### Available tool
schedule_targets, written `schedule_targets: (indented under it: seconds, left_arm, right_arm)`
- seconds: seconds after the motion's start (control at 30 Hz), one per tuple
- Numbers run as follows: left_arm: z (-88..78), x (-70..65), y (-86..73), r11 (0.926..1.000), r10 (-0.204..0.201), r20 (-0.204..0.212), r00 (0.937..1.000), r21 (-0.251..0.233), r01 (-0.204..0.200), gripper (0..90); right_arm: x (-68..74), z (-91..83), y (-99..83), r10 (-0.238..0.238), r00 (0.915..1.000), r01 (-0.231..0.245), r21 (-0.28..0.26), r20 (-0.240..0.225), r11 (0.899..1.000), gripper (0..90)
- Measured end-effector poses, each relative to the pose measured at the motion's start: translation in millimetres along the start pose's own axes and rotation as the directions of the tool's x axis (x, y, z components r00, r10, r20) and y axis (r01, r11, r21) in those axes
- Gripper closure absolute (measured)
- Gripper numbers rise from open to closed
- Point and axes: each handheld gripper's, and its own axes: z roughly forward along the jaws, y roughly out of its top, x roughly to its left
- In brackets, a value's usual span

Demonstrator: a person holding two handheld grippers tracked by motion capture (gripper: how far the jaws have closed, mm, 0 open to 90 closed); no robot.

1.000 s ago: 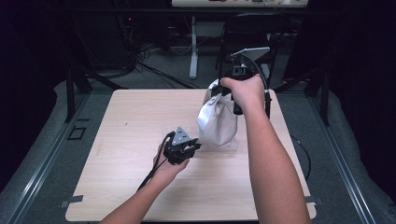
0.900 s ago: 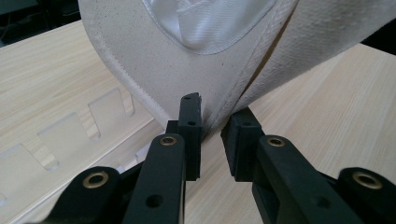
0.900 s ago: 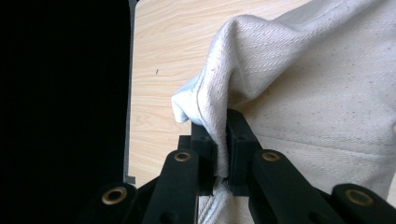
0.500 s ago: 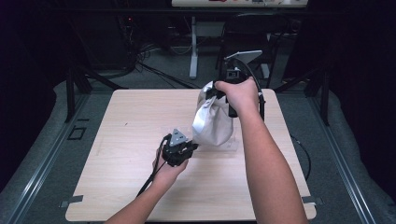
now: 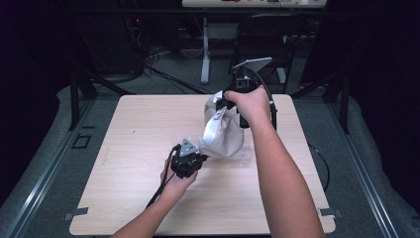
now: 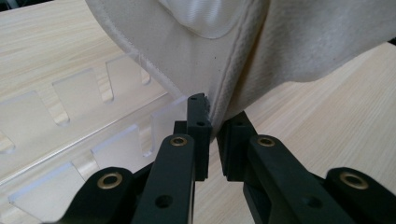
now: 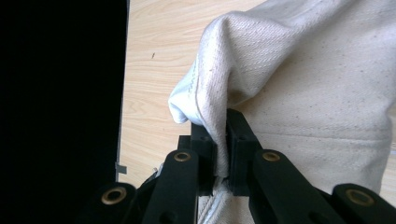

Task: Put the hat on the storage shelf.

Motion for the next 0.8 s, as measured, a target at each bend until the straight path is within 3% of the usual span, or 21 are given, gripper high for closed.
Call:
schedule_targets:
  seconds: [0.27,0.67,0.8]
  left_arm:
    - [7.0,-0.2,-6.6,0.9982,0.006,-0.018,0.9998,0.059,-0.005,84.5]
    - [7.4,0.2,-10.0,0.9987,-0.002,-0.019,0.9998,0.051,0.002,83.2]
    - [3.1,-1.6,-10.4,0.9978,-0.027,-0.020,0.9994,0.061,0.028,78.6]
  right_arm:
    - [-7.0,6.3,-1.0,0.010,0.9999,-0.010,0.010,0.011,1.000,83.8]
    - [-16.1,10.9,-2.2,0.014,0.9999,-0.014,0.024,0.006,1.000,83.6]
    - [-15.6,11.4,-3.3,0.006,1.0000,-0.006,0.026,0.000,1.000,83.2]
